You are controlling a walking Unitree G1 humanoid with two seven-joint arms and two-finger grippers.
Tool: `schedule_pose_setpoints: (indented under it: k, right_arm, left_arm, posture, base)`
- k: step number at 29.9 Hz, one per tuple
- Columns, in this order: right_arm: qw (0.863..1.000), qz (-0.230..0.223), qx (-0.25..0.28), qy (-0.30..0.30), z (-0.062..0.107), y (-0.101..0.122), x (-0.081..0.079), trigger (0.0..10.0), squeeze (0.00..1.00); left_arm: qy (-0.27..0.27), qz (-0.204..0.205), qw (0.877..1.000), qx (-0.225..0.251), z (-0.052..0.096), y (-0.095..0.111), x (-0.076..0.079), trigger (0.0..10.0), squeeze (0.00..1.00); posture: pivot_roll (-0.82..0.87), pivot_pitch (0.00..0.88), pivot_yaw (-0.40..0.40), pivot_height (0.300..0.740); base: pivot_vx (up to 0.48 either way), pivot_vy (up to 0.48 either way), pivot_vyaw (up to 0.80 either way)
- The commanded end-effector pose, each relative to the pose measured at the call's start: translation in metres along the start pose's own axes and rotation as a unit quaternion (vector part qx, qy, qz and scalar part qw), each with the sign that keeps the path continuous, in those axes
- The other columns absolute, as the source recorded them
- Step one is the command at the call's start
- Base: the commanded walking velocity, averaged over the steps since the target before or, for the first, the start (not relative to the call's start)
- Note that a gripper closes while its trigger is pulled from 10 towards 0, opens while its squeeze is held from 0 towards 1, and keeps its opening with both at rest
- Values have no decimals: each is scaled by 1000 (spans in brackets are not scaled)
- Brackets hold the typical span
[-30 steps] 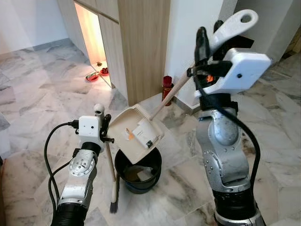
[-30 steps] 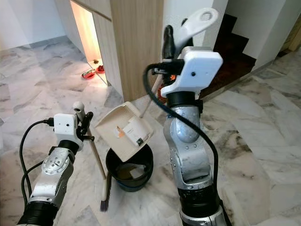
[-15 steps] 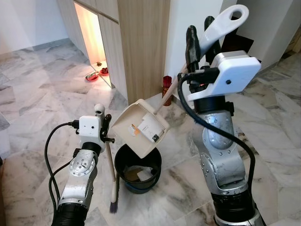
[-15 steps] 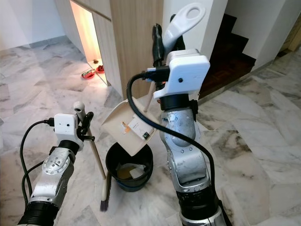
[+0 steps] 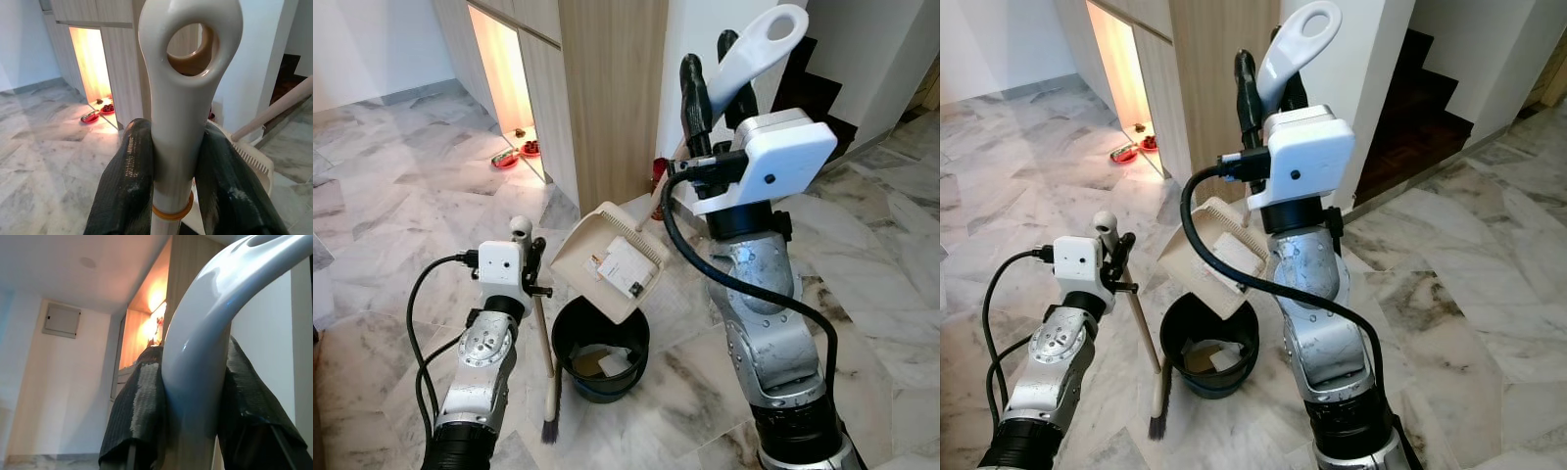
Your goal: Sweep floor
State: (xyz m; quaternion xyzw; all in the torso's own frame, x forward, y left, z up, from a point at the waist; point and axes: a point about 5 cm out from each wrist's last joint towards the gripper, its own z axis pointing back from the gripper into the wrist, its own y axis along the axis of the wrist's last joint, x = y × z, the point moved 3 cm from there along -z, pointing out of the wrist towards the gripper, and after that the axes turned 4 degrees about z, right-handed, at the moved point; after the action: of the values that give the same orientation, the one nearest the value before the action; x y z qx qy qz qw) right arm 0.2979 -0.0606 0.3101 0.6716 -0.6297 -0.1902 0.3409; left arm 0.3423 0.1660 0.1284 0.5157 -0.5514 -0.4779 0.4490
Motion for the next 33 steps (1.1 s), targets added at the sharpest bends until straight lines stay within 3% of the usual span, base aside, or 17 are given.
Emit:
schedule_pose_setpoints:
  k: [1,25,28,30,31,32,33]
  right_arm:
    - [998,-2,64,3,-3,27,-1,10000,0]
    - [999,24,43,6,-2,17,0,10000,0]
    - [998,62,24,-9,0,10,10,10000,0]
    - [998,62,24,-9,0,10,10,10000,0]
    - [996,88,10,-27,3,3,21,10000,0]
    - [987,143,-17,-70,8,-7,48,10000,0]
    - [987,143,-17,-70,8,-7,48,10000,0]
  left_arm:
    - [-11,4,1000,28,-3,12,5,10000,0]
    - [-15,7,1000,26,-3,10,8,10000,0]
    - [-14,7,1000,26,-3,10,7,10000,0]
    - [-14,7,1000,26,-3,10,7,10000,0]
    - [-14,7,1000,25,-2,10,7,10000,0]
    - [-14,6,1000,23,-2,9,6,10000,0]
    - [-14,6,1000,23,-2,9,6,10000,0]
  posture:
    - [11,0,-12,740]
    - [11,0,-14,740]
    - [11,0,-14,740]
    - [11,0,-14,740]
    - [8,0,-13,740]
    - [8,0,-13,740]
    - [8,0,-13,740]
  base:
    - [0,0,0]
    - [0,0,0]
    - [0,0,0]
    - [0,0,0]
    - [0,0,0]
    - [0,0,0]
    - [0,0,0]
